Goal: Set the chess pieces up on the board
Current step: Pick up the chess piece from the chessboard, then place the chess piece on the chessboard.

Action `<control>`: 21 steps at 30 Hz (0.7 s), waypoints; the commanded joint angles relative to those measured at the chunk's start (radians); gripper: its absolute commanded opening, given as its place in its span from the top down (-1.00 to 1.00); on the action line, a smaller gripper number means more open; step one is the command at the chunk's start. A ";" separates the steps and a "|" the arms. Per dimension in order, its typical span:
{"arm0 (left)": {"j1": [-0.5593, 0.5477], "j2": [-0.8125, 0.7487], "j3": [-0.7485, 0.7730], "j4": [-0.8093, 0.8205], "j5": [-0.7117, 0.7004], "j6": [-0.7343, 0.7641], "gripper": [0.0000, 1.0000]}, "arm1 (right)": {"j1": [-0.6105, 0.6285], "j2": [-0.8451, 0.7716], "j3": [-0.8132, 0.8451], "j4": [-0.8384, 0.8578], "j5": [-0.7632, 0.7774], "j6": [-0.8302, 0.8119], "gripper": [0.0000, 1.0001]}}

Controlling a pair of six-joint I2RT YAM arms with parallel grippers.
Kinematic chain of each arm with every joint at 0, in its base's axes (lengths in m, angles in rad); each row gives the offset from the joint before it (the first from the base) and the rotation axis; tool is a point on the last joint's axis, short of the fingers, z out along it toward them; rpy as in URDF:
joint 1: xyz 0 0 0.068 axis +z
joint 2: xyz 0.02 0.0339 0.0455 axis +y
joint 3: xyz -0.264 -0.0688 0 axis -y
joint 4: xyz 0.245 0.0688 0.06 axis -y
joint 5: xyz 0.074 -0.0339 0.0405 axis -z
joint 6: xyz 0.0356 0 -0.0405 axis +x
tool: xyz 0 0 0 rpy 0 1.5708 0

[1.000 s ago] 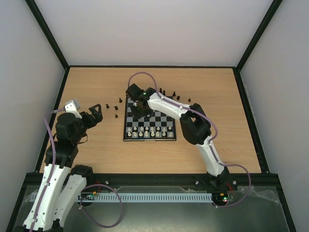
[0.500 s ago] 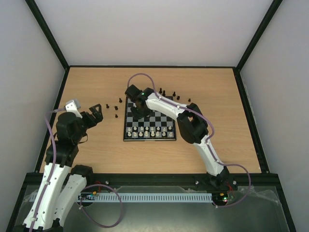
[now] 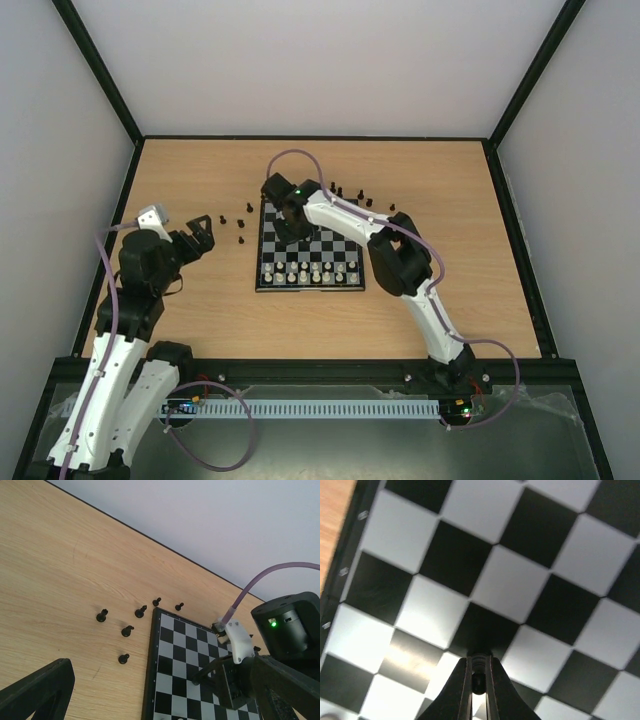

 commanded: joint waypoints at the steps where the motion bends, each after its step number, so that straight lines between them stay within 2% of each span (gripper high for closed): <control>1: -0.002 0.013 -0.002 0.025 0.006 0.009 -0.99 | -0.078 -0.016 0.033 -0.048 0.031 -0.010 0.97; 11: -0.002 0.041 -0.006 0.051 0.018 0.004 -0.99 | -0.186 0.000 0.079 -0.050 0.016 -0.030 0.97; 21: -0.002 0.055 -0.010 0.063 0.015 0.009 -0.99 | -0.199 0.039 0.102 -0.083 0.051 -0.031 0.97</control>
